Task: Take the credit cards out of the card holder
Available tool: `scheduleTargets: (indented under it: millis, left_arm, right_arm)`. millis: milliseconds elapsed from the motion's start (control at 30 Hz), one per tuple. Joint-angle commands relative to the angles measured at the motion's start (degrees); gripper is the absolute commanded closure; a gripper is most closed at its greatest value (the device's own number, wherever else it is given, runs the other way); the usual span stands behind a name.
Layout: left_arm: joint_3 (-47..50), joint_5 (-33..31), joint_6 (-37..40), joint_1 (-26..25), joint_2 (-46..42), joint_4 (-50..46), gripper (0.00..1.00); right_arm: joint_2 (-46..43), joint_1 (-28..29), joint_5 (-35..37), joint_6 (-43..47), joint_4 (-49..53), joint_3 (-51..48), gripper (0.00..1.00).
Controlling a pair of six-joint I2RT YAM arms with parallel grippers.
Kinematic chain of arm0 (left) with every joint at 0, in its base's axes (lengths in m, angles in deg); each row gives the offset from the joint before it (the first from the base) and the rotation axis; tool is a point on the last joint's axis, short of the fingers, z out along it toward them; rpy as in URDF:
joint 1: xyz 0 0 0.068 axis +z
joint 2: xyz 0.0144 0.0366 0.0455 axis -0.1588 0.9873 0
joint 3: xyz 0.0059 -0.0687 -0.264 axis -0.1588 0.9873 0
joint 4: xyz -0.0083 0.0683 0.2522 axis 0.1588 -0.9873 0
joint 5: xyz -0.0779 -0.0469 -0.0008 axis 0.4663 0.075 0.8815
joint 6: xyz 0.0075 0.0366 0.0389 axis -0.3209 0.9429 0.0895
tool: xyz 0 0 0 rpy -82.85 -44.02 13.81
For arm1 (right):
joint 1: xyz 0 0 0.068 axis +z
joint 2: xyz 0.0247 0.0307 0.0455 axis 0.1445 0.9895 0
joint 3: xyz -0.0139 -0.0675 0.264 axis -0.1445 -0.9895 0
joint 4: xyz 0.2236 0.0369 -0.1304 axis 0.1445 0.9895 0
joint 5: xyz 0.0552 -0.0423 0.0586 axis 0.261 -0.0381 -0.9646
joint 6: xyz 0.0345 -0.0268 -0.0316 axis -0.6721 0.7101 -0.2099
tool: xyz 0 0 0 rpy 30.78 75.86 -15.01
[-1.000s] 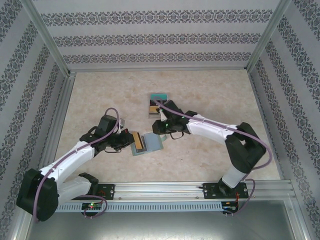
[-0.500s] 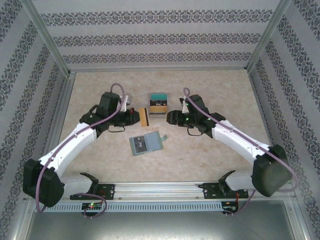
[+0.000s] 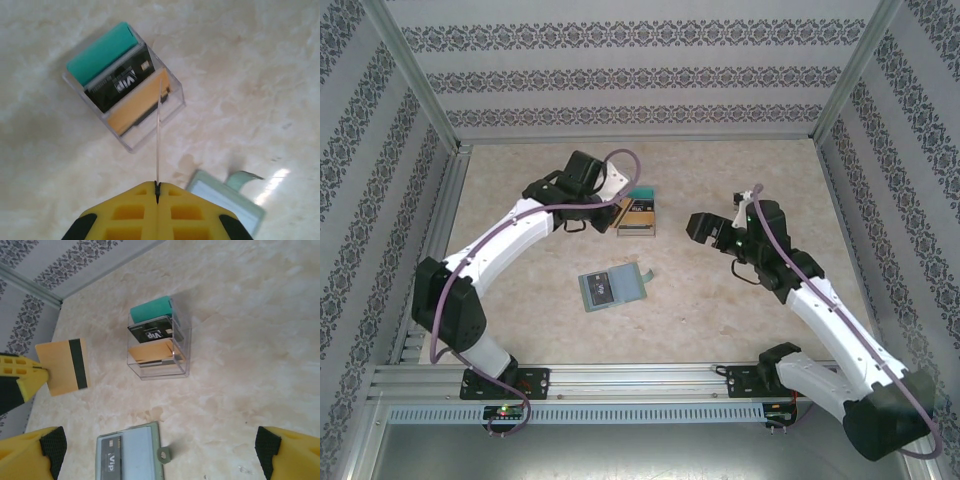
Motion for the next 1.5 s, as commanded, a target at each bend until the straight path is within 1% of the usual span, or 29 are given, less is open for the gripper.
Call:
scheduleTargets:
  millis: [0, 133, 233, 300, 367, 600, 967, 1167, 1400, 1467]
  left_arm:
    - [-5.1, -4.9, 13.1, -1.7, 3.2, -2.3, 1.00]
    - [-7.8, -12.7, 21.2, -5.3, 8.0, -1.4, 1.00]
    - [-8.0, -16.9, 28.2, -7.6, 10.6, 0.1, 1.00]
    - [-8.6, -17.7, 30.3, -8.1, 12.0, 0.2, 1.00]
    - [-10.2, -17.2, 31.3, -8.3, 13.7, -1.0, 1.00]
    - [-12.5, -21.6, 33.3, -9.4, 18.5, -1.1, 1.00]
    - [-13.0, -20.6, 33.8, -9.7, 21.1, -2.7, 1.00]
    - [-12.9, -21.4, 34.2, -9.6, 22.6, -2.6, 1.00]
    - [-13.7, -24.6, 33.7, -9.6, 24.9, -0.8, 1.00]
    - [-14.2, -25.8, 32.8, -9.7, 25.7, 0.4, 0.98]
  right_arm:
    - [-2.8, -1.2, 2.0, 0.5, 1.9, -2.1, 0.02]
    - [-4.3, -2.6, 1.8, 0.4, 2.1, -3.6, 0.02]
    - [-4.1, -3.2, 1.5, 0.3, 2.0, -3.8, 0.02]
    - [-3.8, -3.4, 1.2, 0.5, 2.1, -3.7, 0.02]
    - [-3.6, -3.6, 1.3, 0.6, 2.2, -3.6, 0.02]
    - [-2.7, -4.0, 0.8, 0.6, 1.8, -4.0, 0.02]
    - [-0.5, -4.9, -0.1, 0.7, 1.0, -3.8, 0.02]
    - [0.6, -5.1, -0.7, 0.5, 0.7, -3.7, 0.02]
    - [0.9, -5.2, -1.0, 0.3, 0.4, -3.7, 0.02]
    - [0.8, -5.2, -1.1, 0.1, 0.2, -3.8, 0.02]
